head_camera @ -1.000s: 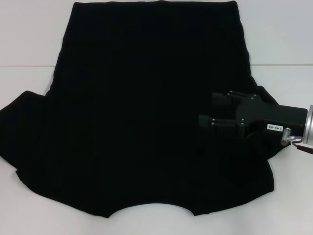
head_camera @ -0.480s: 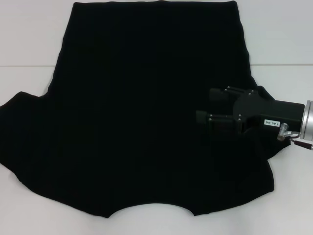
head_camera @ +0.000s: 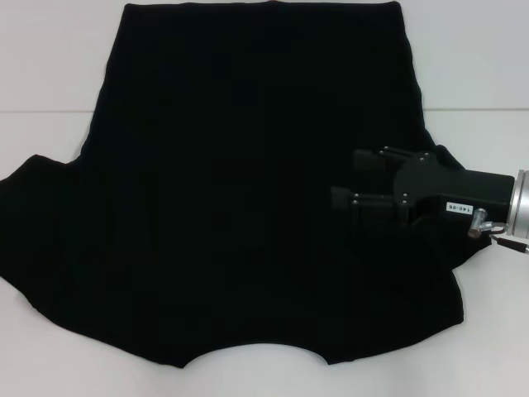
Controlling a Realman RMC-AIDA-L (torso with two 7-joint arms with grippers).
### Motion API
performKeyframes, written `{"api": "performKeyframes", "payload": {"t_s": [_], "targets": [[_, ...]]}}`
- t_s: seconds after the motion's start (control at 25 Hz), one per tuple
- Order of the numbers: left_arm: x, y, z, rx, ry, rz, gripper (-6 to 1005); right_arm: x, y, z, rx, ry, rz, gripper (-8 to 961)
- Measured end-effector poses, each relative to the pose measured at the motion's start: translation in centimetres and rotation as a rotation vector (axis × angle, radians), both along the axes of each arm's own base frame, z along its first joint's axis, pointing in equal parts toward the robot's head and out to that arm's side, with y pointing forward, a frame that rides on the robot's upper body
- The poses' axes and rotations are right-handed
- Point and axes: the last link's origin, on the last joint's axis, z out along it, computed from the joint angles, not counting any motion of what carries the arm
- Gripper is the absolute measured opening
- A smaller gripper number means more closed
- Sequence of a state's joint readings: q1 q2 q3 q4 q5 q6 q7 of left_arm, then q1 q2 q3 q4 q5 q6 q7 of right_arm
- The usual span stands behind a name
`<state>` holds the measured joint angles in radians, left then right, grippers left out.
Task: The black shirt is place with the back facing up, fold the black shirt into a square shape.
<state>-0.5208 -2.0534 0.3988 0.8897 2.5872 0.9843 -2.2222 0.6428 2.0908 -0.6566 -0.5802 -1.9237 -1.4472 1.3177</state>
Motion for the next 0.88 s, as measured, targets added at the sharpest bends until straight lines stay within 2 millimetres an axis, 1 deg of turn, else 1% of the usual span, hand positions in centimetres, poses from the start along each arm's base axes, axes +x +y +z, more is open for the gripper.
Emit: {"api": "performKeyframes", "payload": {"t_s": [0.4, 0.52, 0.6, 0.76, 0.8, 0.84, 0.88], "targets": [[0.3, 0.2, -0.1, 0.003, -0.011, -0.007, 25, 0.0, 0.0, 0.0, 0.000, 0.000, -0.001, 886], [1.5, 1.2, -0.4, -0.011, -0.031, -0.044, 28, 0.0, 0.0, 0.0, 0.000, 0.000, -0.001, 886], [3.0, 2.4, -1.0, -0.035, -0.039, -0.088, 30, 0.1, -0.1, 0.0, 0.001, -0.001, -0.003, 886], [6.9, 4.9, -3.3, -0.118, -0.037, -0.196, 33, 0.3, -0.2, 0.0, 0.002, -0.002, -0.003, 887], [6.9, 4.9, -3.3, -0.118, -0.037, -0.196, 34, 0.4, -0.3, 0.0, 0.001, -0.002, -0.003, 887], [9.0, 5.6, -4.8, -0.170, -0.041, -0.259, 35, 0.4, -0.3, 0.0, 0.001, -0.001, -0.003, 887], [9.7, 5.7, -5.3, -0.186, -0.046, -0.282, 36, 0.4, -0.3, 0.0, 0.000, -0.001, -0.004, 887]]}}
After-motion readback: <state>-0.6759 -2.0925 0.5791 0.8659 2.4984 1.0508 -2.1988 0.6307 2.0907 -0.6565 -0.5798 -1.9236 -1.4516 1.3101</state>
